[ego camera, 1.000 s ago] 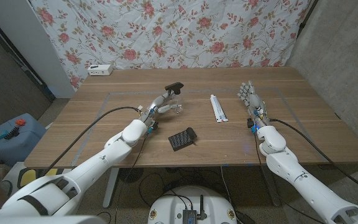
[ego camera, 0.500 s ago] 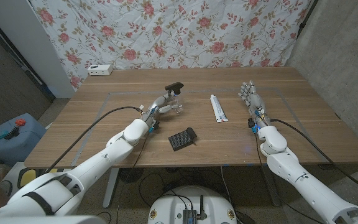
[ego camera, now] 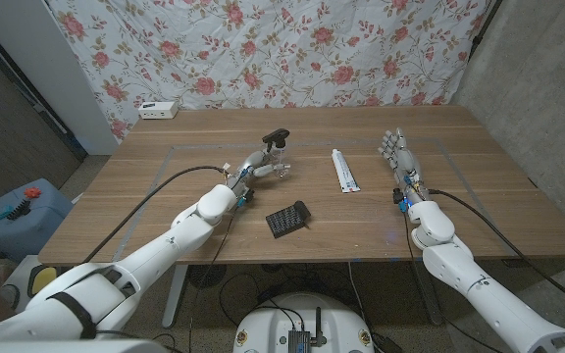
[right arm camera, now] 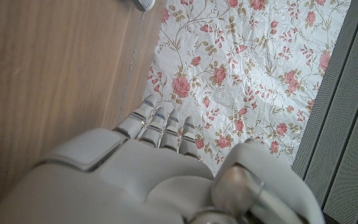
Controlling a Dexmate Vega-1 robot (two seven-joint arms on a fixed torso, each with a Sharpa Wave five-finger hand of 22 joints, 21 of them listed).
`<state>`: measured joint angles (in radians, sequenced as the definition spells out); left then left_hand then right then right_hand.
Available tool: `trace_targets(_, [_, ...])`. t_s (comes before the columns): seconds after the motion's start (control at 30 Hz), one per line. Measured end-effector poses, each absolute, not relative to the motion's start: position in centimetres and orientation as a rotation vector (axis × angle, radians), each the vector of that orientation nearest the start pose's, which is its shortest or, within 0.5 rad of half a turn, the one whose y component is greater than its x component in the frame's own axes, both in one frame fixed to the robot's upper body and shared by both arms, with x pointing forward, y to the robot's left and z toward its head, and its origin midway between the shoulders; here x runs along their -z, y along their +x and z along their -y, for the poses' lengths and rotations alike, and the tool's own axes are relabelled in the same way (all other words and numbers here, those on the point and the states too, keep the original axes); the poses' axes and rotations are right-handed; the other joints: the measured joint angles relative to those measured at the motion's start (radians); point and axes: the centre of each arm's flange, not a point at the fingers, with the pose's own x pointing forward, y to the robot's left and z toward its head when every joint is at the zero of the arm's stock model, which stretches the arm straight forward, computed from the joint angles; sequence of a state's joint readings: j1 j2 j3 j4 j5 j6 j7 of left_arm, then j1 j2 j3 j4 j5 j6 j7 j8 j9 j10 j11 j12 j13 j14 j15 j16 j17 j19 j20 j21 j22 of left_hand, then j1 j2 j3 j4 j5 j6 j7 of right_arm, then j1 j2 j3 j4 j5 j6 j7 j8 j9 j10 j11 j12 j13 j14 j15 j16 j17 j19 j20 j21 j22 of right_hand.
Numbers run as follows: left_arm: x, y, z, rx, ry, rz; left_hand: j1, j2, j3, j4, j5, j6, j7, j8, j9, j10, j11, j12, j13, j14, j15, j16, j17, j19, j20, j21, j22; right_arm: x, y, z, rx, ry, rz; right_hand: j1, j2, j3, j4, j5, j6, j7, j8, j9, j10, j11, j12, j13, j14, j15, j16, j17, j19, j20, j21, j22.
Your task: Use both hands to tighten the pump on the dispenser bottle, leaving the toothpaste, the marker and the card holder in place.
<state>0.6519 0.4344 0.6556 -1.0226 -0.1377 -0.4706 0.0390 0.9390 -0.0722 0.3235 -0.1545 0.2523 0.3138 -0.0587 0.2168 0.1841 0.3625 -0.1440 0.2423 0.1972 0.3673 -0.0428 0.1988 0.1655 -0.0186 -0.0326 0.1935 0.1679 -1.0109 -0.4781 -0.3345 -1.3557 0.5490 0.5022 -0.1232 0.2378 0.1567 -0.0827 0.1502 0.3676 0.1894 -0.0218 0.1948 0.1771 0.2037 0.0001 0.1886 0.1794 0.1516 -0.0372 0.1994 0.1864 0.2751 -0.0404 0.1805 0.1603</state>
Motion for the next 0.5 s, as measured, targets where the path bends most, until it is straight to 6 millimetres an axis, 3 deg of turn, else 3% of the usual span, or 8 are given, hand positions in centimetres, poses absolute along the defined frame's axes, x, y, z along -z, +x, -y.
trace_targets(0.23, [5.53, 68.38, -18.66, 0.319, 0.52, 0.666, 0.035, 0.012, 0.0, 0.0, -0.035, 0.092, 0.018, 0.017, 0.005, 0.066, 0.004, 0.027, 0.023, 0.064, -0.004, 0.002, 0.001, 0.085, -0.003, 0.007, -0.005, 7.97, 61.26, 29.49, -0.067, 0.078, 0.709, -0.004, -0.004, 0.0, 0.0, 0.0, 0.0, 0.0, 0.0, 0.0, 0.0, 0.0, 0.0, 0.0, 0.0, 0.0, 0.0, 0.0, 0.0, 0.0, 0.0, 0.0])
trace_targets(0.5, [5.48, 68.61, -18.45, 0.321, 0.5, 0.679, 0.057, 0.033, 0.0, 0.0, -0.053, 0.167, 0.02, 0.037, 0.012, 0.111, -0.001, 0.05, 0.048, 0.112, -0.005, 0.017, 0.011, 0.126, -0.005, 0.007, -0.005, 8.14, 61.39, 29.61, -0.063, 0.079, 0.705, -0.004, -0.004, 0.004, -0.004, 0.0, 0.0, 0.0, 0.0, 0.0, 0.0, 0.0, 0.0, 0.0, 0.0, 0.0, 0.0, 0.0, 0.0, 0.0, 0.0, 0.0])
